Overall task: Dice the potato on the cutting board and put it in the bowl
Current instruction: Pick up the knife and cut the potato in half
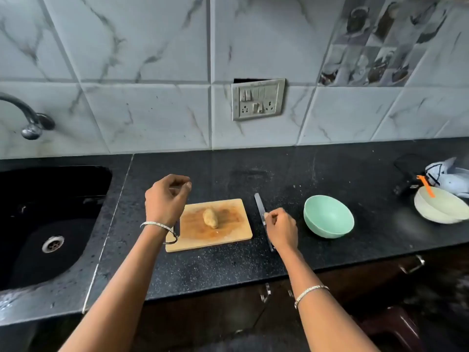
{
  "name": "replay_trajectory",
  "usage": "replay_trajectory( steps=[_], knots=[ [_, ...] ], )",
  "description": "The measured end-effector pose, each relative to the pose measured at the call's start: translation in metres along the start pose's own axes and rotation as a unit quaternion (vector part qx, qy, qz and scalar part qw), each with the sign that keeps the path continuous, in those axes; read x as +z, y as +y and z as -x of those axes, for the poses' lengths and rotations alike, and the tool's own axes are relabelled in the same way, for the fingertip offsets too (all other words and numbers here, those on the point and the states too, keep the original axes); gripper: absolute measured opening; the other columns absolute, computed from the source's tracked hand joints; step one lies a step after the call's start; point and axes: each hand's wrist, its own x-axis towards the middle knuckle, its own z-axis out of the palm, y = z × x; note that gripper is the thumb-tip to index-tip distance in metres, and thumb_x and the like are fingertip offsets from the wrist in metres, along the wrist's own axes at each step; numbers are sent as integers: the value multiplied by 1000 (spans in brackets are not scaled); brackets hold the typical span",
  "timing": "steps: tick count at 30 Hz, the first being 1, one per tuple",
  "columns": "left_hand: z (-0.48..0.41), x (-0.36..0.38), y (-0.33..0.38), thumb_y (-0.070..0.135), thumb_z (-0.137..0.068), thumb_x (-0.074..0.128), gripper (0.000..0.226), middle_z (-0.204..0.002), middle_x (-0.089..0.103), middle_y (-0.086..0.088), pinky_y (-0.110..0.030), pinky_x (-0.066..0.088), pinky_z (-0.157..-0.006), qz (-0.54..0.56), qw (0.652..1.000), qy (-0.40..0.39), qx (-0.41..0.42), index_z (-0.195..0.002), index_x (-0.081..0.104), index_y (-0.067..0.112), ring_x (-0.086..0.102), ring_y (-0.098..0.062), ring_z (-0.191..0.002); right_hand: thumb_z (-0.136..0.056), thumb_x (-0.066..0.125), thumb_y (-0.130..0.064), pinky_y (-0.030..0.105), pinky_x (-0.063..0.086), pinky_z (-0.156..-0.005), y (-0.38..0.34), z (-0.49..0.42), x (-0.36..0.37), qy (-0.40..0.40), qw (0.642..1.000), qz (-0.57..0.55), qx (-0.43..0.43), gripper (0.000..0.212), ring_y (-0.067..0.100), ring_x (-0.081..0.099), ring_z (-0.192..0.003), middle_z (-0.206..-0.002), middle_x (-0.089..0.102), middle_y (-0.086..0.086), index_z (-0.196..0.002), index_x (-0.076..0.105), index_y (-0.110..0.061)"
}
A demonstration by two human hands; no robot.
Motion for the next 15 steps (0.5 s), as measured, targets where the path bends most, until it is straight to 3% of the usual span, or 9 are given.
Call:
replay_trajectory(
  steps=[3, 6, 9, 13, 15],
  knots=[
    [-2, 6, -9, 26, -86, 66, 7, -72, 70, 9, -24, 49, -72, -11, 1000, -14, -14, -90, 72, 27, 66, -2, -73, -91, 62, -41, 35, 47, -74, 6, -3, 20, -43, 996, 63, 52, 32, 27, 59, -103, -106, 62, 7, -104, 60, -12],
    [-3, 10, -19, 25, -87, 65, 7, -73, 70, 9, -13, 43, -61, -20, 999, -39, -23, -90, 71, 28, 65, -3, -66, -87, 67, -43, 40, 50, -81, 10, -4, 36, -60, 987, 126, 82, 45, 29, 55, -110, -117, 57, 9, -114, 56, -10],
    [-10, 12, -29, 25, -87, 65, 7, -79, 70, 14, -9, 40, -56, -32, 998, -57, -22, -91, 71, 26, 65, -3, -69, -88, 68, -32, 40, 50, -83, 13, -11, 46, -48, 985, 139, 90, 41, 31, 53, -111, -120, 56, 13, -116, 54, -6],
    [-15, 18, -38, 25, -88, 64, 7, -77, 69, 10, -8, 42, -47, -35, 996, -74, -26, -91, 70, 26, 67, -23, -55, -88, 67, -24, 41, 48, -86, 9, -17, 55, -47, 976, 172, 127, 42, 33, 52, -114, -123, 54, 16, -120, 49, -3],
    [-18, 22, -42, 25, -89, 64, 6, -76, 69, 9, -9, 41, -45, -39, 996, -81, -27, -91, 70, 27, 68, -22, -57, -89, 65, -20, 41, 47, -86, 6, -18, 56, -33, 975, 164, 149, 40, 34, 52, -113, -123, 52, 18, -119, 48, -1]
  ],
)
